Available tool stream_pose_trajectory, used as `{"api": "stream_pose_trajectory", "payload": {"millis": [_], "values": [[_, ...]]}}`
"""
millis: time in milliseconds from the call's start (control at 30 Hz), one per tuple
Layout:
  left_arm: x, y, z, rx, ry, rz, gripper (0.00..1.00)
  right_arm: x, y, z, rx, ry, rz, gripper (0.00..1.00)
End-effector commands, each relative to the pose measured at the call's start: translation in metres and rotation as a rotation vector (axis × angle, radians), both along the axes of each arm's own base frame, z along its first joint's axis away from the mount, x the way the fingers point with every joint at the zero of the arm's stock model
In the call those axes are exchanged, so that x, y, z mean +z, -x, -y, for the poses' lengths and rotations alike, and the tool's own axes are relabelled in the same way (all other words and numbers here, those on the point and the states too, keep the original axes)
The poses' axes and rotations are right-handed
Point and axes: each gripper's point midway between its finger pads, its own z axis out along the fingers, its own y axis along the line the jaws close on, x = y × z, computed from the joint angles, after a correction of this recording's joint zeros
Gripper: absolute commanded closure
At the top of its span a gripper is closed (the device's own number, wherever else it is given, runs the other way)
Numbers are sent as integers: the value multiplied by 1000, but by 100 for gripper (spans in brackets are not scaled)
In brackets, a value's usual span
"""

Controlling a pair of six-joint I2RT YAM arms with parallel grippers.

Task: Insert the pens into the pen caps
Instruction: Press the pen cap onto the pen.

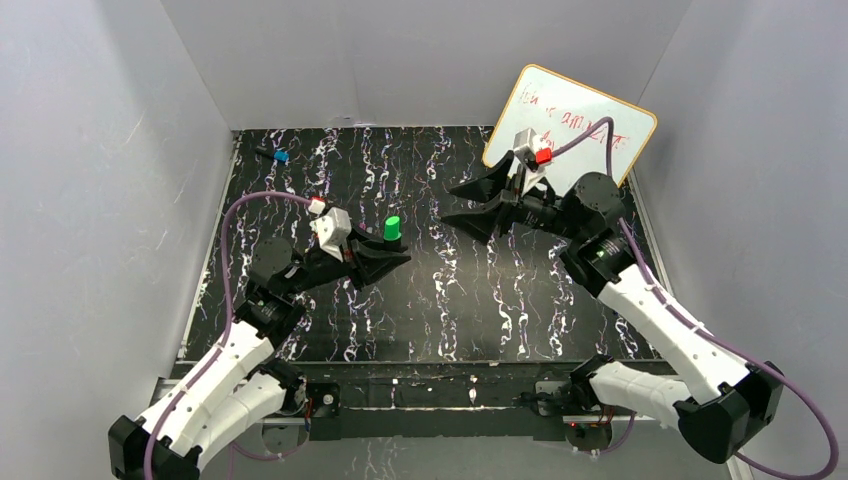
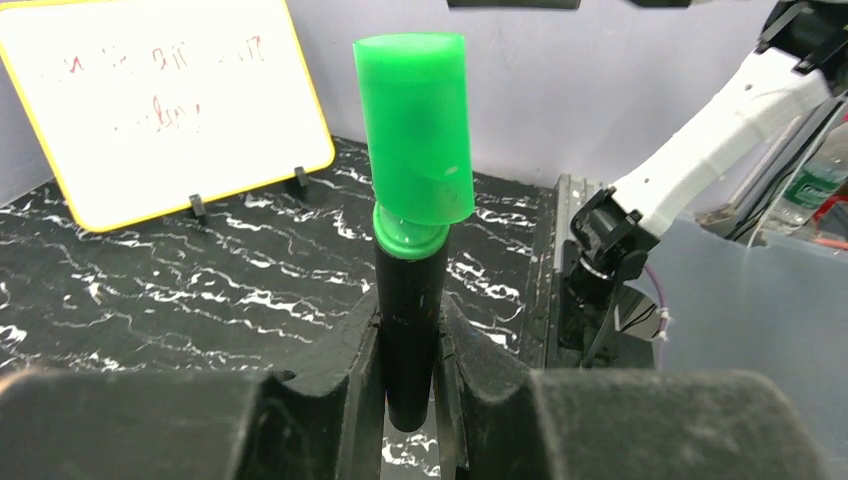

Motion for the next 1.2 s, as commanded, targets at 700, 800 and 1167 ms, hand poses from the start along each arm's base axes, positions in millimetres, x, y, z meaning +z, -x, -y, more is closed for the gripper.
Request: {"api": "stream_pose_trajectory", "payload": {"millis": [700, 800, 1167], "values": [[37, 23, 17, -204, 130, -37, 100, 36, 53, -29, 498, -85, 56, 31], [36, 23, 18, -205, 131, -38, 100, 36, 53, -36, 490, -96, 68, 31], [34, 25, 17, -211, 129, -41, 100, 35, 52, -60, 494, -104, 85, 29]]}}
